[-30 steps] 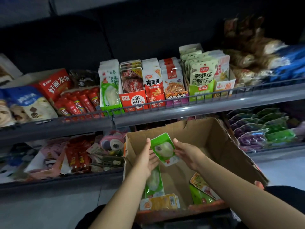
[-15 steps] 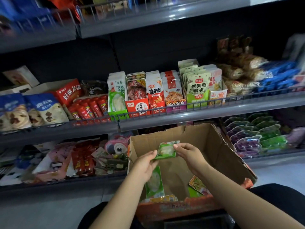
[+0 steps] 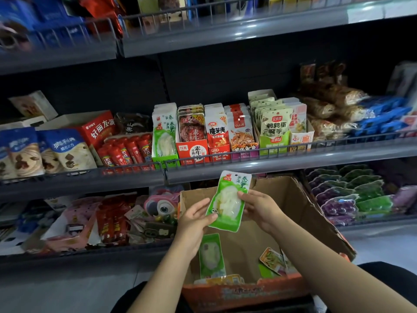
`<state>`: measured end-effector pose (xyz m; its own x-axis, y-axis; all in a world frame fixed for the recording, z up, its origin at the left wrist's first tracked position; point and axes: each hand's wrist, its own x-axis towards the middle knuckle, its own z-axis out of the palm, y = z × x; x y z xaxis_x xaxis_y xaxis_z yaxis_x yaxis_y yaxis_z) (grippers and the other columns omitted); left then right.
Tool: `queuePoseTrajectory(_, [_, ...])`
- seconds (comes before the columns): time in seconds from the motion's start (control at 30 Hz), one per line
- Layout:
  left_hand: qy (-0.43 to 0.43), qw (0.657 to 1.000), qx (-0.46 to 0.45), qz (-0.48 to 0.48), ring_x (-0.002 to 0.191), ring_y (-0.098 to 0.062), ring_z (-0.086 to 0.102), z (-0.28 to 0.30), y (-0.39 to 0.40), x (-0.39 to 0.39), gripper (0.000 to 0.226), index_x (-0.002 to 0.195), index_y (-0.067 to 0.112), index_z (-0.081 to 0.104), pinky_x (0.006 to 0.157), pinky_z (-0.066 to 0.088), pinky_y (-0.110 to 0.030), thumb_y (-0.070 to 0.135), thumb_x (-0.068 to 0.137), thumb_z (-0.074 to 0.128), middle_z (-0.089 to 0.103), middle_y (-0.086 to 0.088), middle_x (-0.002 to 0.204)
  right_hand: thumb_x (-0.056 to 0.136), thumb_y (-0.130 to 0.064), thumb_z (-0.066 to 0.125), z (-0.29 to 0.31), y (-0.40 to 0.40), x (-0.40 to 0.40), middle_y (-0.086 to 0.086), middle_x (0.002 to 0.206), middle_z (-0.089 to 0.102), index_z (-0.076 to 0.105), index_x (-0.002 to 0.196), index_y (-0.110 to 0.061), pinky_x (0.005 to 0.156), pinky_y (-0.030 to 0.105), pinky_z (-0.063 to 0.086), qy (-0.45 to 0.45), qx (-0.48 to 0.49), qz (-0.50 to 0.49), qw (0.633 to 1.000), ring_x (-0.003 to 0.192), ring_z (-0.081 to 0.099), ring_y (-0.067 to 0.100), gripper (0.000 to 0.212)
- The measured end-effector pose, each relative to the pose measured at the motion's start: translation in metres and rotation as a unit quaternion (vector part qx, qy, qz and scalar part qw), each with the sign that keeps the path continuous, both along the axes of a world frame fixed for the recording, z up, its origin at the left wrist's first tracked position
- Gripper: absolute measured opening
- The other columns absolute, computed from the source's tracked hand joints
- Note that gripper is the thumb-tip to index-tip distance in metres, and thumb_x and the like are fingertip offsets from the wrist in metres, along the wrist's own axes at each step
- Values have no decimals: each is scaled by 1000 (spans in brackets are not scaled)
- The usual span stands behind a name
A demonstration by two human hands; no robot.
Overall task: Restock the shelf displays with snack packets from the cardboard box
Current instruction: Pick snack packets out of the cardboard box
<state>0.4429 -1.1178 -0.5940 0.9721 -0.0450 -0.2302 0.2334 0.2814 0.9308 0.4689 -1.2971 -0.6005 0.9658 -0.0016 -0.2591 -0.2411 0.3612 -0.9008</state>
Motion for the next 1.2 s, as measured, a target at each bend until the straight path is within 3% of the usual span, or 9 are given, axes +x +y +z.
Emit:
queuePoseTrajectory(0.13, [9, 994, -108, 15, 85, -20, 69, 7, 5, 12, 30, 111, 4, 60, 65, 58, -26, -9, 84, 58, 72, -12, 95, 88, -10, 62, 14, 8, 17, 6, 75, 68, 67, 87, -11, 62, 25, 38, -21, -5, -8, 1000, 60, 52, 15, 6])
queuePoseTrajectory(0.3, [24, 989, -149, -6, 82, -19, 66, 12, 14, 32, 19, 105, 6, 61, 64, 56, -26, 0, 87, 57, 71, -8, 91, 92, -6, 56, 34, 24, 43, -1, 71, 71, 64, 85, -13, 65, 25, 44, -51, 21, -15, 998, 61, 60, 11, 12])
queuePoseTrajectory(0.43, [17, 983, -183, 4, 78, -18, 67, 19, 23, 53, 14, 99, 5, 62, 63, 57, -24, 0, 88, 54, 71, -8, 89, 92, -7, 55, 46, 37, 65, 5, 86, 70, 62, 96, -9, 70, 27, 48, -66, 42, -17, 997, 74, 61, 17, 9])
queuePoseTrajectory(0.53, [-18, 971, -238, 13, 78, -17, 71, 28, 33, 73, 17, 101, 5, 62, 64, 58, -25, 2, 87, 53, 72, -9, 93, 92, -8, 56, 53, 47, 81, 9, 98, 68, 59, 110, -6, 73, 28, 50, -65, 63, -20, 996, 82, 62, 19, 18])
queuePoseTrajectory(0.67, [-60, 960, -274, 15, 80, -15, 70, 40, 42, 97, 18, 101, 7, 61, 70, 58, -25, 5, 86, 51, 72, -8, 94, 92, -9, 55, 70, 60, 101, 6, 94, 68, 58, 107, -8, 66, 25, 47, -86, 62, -17, 994, 77, 60, 16, 15])
queuePoseTrajectory(0.77, [-89, 955, -283, 17, 83, -13, 70, 43, 45, 110, 17, 102, 10, 61, 76, 57, -27, 7, 90, 48, 73, -4, 93, 93, -8, 55, 86, 67, 113, 5, 86, 68, 58, 96, -10, 60, 22, 47, -125, 42, -14, 991, 71, 60, 14, 5])
queuePoseTrajectory(0.87, [-105, 960, -259, 5, 89, -15, 70, 43, 49, 115, 28, 106, 11, 61, 76, 55, -27, 11, 79, 55, 73, -3, 100, 93, -10, 55, 94, 73, 124, 4, 84, 69, 59, 90, -10, 64, 24, 48, -144, 11, -4, 990, 72, 63, 15, 4])
queuePoseTrajectory(1.13, [-134, 971, -189, 60, 85, -12, 69, 38, 58, 131, 21, 101, 9, 60, 68, 55, -21, -5, 87, 53, 74, 0, 91, 93, -16, 58, 100, 93, 153, -2, 70, 66, 59, 88, -11, 65, 26, 44, -128, -43, 24, 991, 60, 57, 11, 6])
queuePoseTrajectory(1.2, [-149, 973, -157, 83, 90, -12, 68, 37, 61, 135, 21, 103, 10, 60, 72, 53, -23, -4, 88, 55, 73, 0, 95, 92, -16, 58, 108, 97, 161, 3, 82, 69, 61, 96, -10, 66, 28, 46, -144, -68, 24, 987, 68, 59, 15, 8])
